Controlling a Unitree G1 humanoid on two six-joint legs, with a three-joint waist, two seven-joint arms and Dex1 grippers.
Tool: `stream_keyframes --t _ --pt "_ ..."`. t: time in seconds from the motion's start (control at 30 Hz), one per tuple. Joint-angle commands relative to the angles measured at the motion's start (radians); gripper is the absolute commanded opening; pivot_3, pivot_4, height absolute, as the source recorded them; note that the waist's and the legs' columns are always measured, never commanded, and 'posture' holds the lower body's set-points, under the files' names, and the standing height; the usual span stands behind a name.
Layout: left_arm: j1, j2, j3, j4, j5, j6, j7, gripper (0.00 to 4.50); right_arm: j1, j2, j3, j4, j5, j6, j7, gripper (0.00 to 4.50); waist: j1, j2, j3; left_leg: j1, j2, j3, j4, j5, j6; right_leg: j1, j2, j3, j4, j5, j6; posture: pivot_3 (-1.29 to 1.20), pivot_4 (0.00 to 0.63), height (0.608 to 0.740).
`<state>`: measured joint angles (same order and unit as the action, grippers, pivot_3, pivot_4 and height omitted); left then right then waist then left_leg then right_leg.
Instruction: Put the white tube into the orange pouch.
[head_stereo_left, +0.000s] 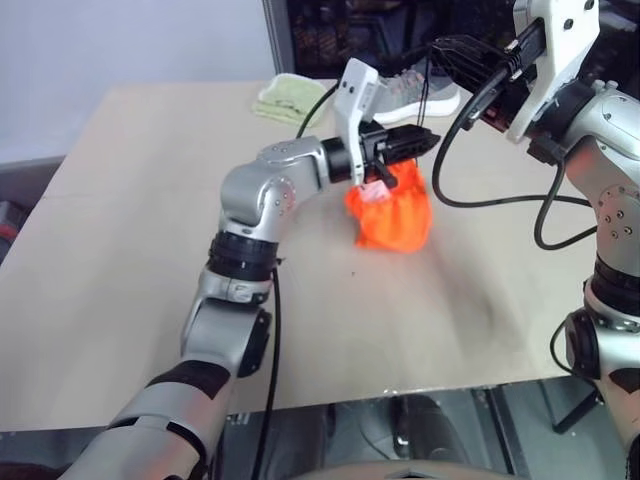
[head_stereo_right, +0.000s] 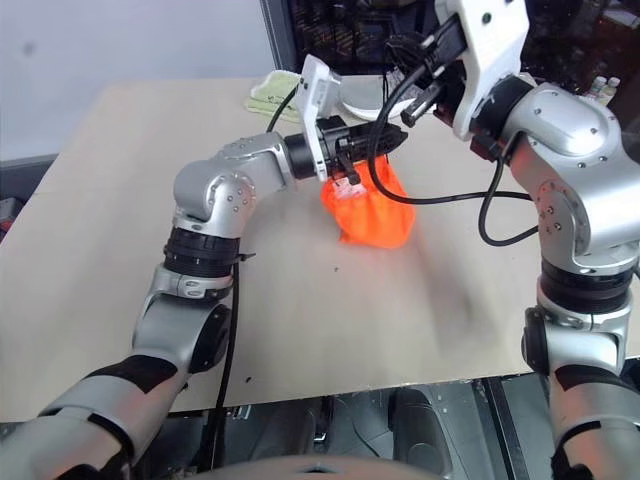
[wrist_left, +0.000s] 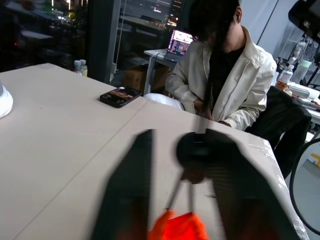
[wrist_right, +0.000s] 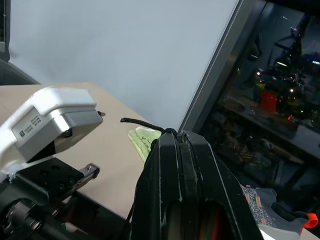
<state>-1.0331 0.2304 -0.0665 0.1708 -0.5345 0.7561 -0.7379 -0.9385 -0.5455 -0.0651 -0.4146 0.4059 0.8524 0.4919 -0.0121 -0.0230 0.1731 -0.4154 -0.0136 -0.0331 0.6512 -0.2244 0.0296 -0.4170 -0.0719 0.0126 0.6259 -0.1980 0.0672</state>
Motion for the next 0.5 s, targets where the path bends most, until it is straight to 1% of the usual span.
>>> stream_keyframes --t 0.03,0.17,0.27,0.5 --pt "-0.014 -0.003 0.017 -0.050 -0.011 -0.005 -0.005 0.63 -0.005 -0.013 -0.017 -0.037 0.002 -0.014 -0.009 0.00 0.000 0.000 0.000 0.000 0.000 0.000 0.000 0.000 0.000 0.000 0.000 0.000 0.000 0.000 0.000 0.00 0.150 0.740" --pt "0.007 0.005 0.008 -0.073 -0.011 0.013 -0.005 0.63 -0.008 -0.004 -0.027 -0.022 -0.004 -0.021 -0.026 0.00 -0.001 0.000 0.000 0.000 0.000 0.000 0.000 0.000 0.000 0.000 0.000 0.000 0.000 0.000 0.000 0.00 0.150 0.740" --pt "0.059 0.033 -0.036 -0.084 0.026 0.015 -0.020 0.63 -0.027 0.013 -0.054 0.008 -0.008 -0.028 -0.062 0.00 -0.001 0.000 0.000 0.000 0.000 0.000 0.000 0.000 0.000 0.000 0.000 0.000 0.000 0.000 0.000 0.00 0.150 0.740" --pt "0.165 0.081 -0.079 -0.081 0.081 0.016 -0.025 0.63 -0.128 0.062 -0.182 0.135 -0.007 -0.063 -0.207 0.00 0.000 0.000 0.000 0.001 0.000 0.000 0.000 0.000 0.000 0.000 0.000 0.001 0.001 0.000 0.000 0.00 0.150 0.740"
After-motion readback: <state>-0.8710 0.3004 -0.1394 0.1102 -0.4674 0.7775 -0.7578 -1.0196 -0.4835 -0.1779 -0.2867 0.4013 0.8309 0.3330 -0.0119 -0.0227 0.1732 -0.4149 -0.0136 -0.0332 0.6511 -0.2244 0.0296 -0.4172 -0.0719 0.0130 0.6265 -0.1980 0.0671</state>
